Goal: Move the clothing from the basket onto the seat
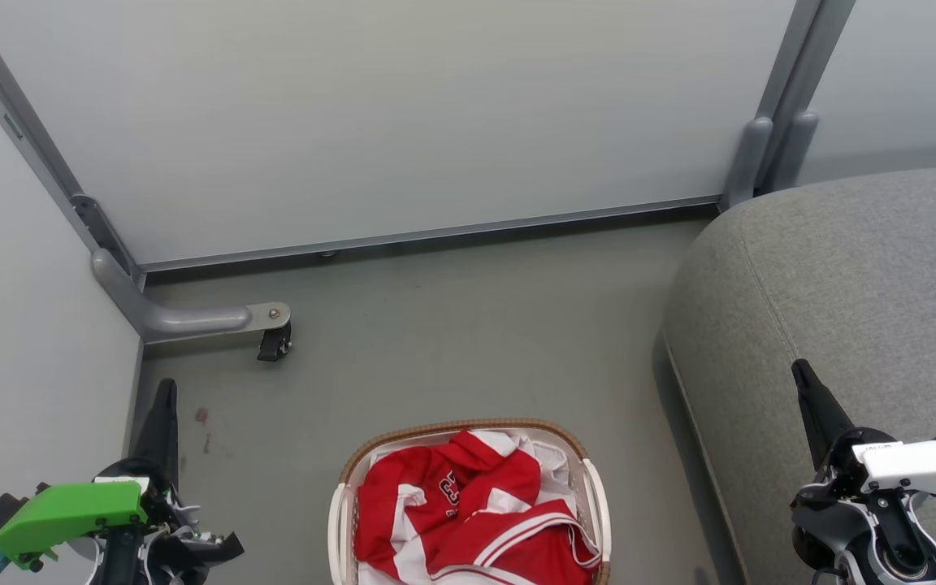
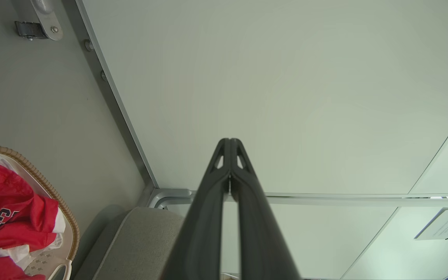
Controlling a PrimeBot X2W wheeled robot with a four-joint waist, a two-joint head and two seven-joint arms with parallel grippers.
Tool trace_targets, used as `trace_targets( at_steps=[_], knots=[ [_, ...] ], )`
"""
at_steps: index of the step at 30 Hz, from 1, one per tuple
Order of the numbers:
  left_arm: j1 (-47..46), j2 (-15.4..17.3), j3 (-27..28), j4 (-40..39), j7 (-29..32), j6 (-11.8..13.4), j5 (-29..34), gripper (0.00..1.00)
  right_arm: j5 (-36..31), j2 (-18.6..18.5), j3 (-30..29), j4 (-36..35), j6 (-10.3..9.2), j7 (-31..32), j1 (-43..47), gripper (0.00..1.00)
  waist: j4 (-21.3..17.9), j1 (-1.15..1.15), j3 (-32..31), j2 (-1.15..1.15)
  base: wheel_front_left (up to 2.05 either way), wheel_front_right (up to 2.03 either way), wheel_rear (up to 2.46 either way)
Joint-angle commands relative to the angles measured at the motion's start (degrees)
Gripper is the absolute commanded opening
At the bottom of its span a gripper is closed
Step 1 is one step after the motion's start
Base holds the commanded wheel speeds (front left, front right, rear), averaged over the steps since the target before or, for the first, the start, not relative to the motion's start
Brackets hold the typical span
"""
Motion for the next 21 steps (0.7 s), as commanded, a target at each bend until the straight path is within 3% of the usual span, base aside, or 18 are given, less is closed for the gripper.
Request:
trace_targets(
  at_steps=[1, 7, 8, 21],
  knots=[
    [-0.68, 0.13, 0.03, -0.06, 0.10, -0.27, 0.27, 0.00, 0.15, -0.36, -0.10, 0.13, 0.00, 0.07, 0.70, 0.00, 0.00, 0.00, 0.00, 0.00, 0.00, 0.00, 0.00],
    [-0.68, 0.13, 0.03, -0.06, 0.10, -0.27, 0.27, 0.00, 0.15, -0.36, -0.10, 0.13, 0.00, 0.07, 0.70, 0.00, 0.00, 0.00, 0.00, 0.00, 0.00, 0.00, 0.00],
    [0.00, 0.00, 0.00, 0.00, 0.00, 0.00, 0.00, 1.00, 0.00, 0.00, 0.00, 0.00, 0.00, 0.00, 0.00, 1.00, 0.00, 0.00, 0.00, 0.00, 0.00, 0.00, 0.00],
    [1.93, -0.44, -3.09, 1.56, -2.47, 0.01, 1.12, 1.00, -1.21, 0.60, 1.23, 1.36, -0.01, -2.43, 1.98, 1.00, 0.01, 0.00, 0.03, 0.00, 0.00, 0.00, 0.00]
  ],
)
